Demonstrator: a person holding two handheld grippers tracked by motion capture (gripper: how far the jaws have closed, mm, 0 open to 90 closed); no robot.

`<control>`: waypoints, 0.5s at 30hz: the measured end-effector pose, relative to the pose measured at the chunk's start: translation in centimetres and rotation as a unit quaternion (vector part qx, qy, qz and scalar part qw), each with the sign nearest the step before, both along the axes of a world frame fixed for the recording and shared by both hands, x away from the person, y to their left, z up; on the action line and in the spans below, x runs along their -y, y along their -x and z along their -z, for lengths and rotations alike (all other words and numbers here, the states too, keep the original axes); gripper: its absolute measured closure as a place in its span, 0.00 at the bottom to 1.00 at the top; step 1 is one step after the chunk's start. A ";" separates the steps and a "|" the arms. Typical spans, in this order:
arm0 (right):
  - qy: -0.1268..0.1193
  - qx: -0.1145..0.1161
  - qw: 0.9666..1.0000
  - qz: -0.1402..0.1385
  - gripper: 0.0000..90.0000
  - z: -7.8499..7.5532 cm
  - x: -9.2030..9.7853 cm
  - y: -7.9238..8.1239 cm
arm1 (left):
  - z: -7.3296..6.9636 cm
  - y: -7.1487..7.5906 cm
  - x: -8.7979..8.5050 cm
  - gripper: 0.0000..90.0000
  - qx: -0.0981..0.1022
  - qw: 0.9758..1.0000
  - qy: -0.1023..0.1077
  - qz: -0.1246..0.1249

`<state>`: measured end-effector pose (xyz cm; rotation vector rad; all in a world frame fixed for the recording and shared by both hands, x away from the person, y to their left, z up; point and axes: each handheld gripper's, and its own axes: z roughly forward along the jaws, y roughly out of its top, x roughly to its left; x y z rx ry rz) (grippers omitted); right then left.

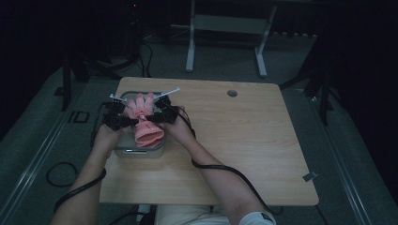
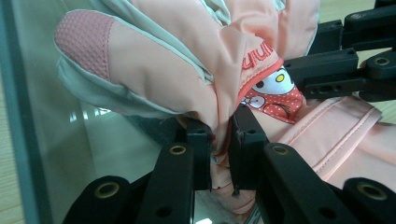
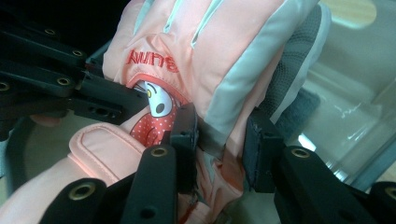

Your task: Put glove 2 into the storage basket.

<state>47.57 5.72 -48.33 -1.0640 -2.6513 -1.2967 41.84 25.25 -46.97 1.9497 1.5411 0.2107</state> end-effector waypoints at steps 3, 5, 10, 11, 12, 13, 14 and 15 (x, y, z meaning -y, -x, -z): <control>0.000 -0.003 1.000 0.003 0.75 0.4 0.1 -0.2 | 0.2 -0.3 0.2 0.88 -0.002 1.000 -0.005 -0.003; 0.004 -0.003 1.000 0.006 0.75 0.5 0.0 -0.3 | 0.3 -0.5 0.3 0.88 -0.005 1.000 -0.011 -0.006; 0.010 -0.011 1.000 0.019 0.72 0.8 0.1 -0.7 | 0.8 -1.1 0.2 0.85 -0.013 1.000 0.000 -0.009; 0.010 -0.011 1.000 0.019 0.72 0.8 0.1 -0.7 | 0.8 -1.1 0.2 0.84 -0.013 1.000 0.000 -0.009; 0.011 -0.012 1.000 0.020 0.72 0.8 0.2 -0.8 | 0.8 -1.1 0.2 0.84 -0.013 1.000 0.000 -0.009; 0.017 -0.006 1.000 0.016 0.68 0.6 0.3 -0.8 | 1.0 -1.1 0.0 0.81 -0.013 1.000 0.010 -0.007; 0.017 -0.006 1.000 0.016 0.68 0.6 0.3 -0.8 | 1.0 -1.1 0.0 0.80 -0.013 1.000 0.010 -0.007; 0.017 -0.002 1.000 0.020 0.64 0.3 0.4 -0.8 | 1.0 -1.2 -0.2 0.78 -0.014 1.000 0.015 -0.009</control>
